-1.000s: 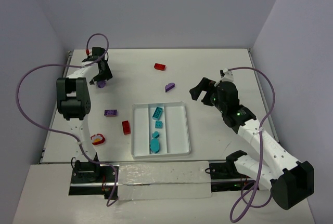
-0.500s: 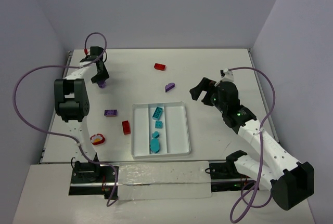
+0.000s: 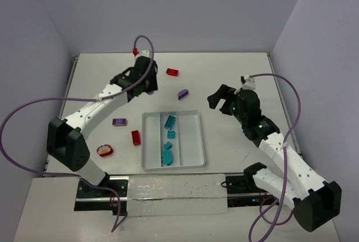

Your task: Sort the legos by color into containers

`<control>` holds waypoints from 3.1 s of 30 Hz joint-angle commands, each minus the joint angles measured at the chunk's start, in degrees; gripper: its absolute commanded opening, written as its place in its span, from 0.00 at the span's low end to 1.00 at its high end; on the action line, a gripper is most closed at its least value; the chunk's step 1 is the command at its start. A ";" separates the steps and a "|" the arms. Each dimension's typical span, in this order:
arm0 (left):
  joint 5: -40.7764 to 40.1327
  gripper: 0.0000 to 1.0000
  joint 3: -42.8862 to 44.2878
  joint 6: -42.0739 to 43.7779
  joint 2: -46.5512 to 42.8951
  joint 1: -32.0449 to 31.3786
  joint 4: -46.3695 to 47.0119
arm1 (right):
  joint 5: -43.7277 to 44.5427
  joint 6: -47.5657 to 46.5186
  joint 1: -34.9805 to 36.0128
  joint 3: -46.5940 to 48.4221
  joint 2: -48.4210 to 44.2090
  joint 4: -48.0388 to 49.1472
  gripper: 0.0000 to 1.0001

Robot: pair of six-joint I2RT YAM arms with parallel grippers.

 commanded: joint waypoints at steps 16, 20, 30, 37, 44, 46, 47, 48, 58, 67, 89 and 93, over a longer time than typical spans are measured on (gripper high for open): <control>2.65 0.23 2.20 -13.56 12.85 -26.08 0.56 | 6.07 -1.95 -0.98 2.42 -6.88 -4.15 1.00; 2.53 0.43 3.13 -13.35 15.64 -26.08 1.35 | 6.57 -2.18 -1.13 2.38 -7.49 -4.68 1.00; -1.31 0.90 8.63 -10.27 17.94 -26.08 -1.44 | 7.16 -2.57 -1.36 2.56 -8.07 -5.22 1.00; -2.04 0.91 10.14 -7.99 15.95 -21.65 -2.77 | 7.72 -2.45 -1.74 2.75 -7.86 -5.63 1.00; -0.19 0.91 -1.58 -7.55 2.61 -10.55 -2.09 | 2.74 -1.34 -1.85 6.10 0.07 -5.32 1.00; 1.03 0.91 -6.22 -7.72 -2.73 -7.33 -2.01 | -1.29 0.49 -1.59 8.17 5.24 -4.43 0.98; 1.05 0.91 -6.34 -7.74 -2.90 -5.59 -2.03 | -1.34 0.55 -1.55 8.24 5.42 -3.97 0.98; 1.11 0.91 -8.56 -8.17 -6.01 -2.63 -2.66 | -1.89 1.68 -0.48 9.92 9.10 -3.21 0.96; 0.55 0.91 -13.98 -9.56 -17.69 7.72 -7.72 | 3.97 13.47 6.54 28.75 37.70 -3.56 0.88; 2.26 0.91 -15.47 -8.99 -20.86 8.72 -7.98 | 10.43 18.86 7.64 43.84 55.42 -10.19 0.81; 5.27 0.91 -17.41 -8.35 -20.35 8.73 -5.50 | 12.13 18.49 10.09 57.82 74.12 -16.97 0.67; 5.20 0.91 -17.55 -8.01 -21.00 8.73 -5.63 | 12.22 18.94 10.16 57.58 74.52 -16.91 0.63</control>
